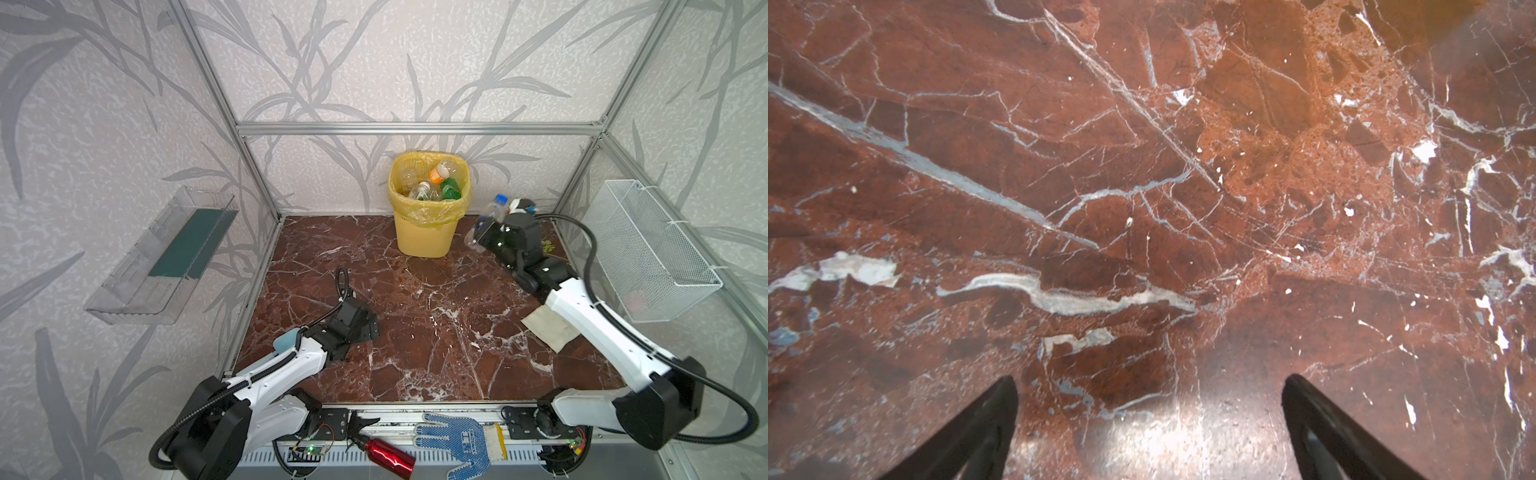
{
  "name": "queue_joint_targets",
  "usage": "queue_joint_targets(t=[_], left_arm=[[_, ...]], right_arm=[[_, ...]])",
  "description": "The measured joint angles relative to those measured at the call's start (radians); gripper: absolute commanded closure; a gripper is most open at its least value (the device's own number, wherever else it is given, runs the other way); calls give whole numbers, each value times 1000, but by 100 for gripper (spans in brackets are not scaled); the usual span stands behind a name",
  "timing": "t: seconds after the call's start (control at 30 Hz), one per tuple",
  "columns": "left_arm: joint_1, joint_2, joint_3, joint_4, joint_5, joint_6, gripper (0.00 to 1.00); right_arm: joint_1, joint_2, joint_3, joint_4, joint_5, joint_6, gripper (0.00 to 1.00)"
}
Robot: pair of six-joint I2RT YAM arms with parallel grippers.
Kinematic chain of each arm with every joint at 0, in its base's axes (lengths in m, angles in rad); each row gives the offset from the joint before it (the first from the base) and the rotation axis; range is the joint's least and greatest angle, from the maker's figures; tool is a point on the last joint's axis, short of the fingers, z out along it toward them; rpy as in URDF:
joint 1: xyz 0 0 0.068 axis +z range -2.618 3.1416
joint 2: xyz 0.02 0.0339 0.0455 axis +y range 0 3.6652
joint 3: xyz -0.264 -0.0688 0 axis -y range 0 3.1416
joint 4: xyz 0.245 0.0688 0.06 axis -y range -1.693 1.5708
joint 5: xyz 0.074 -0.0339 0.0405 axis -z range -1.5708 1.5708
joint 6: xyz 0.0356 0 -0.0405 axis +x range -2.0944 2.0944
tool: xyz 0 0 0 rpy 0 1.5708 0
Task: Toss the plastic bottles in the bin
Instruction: 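Carry the blue-labelled bottle with the right gripper and drop it into the bin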
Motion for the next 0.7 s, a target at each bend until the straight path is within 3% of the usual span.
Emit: queue_joint_targets(t=[0.13,0.3,0.4,0.53,0.63,0.7], left_arm=[[5,50,36,10,4,0,1],[5,85,71,18,30,-9,1],[5,86,74,19,45,-18,1],[5,79,74,17,55,-25,1],[5,51,74,12,51,-27,1],[5,20,69,14,47,-27,1]], right_arm=[[-34,-62,180,35,32,-135,54],[-33,64,406,94,-21,-195,51],[-34,291,632,63,-130,-175,38],[-24,761,1170,-161,-294,-165,15],[-12,1082,1588,-427,-321,-182,7],[-5,1160,1689,-529,-320,-185,5]])
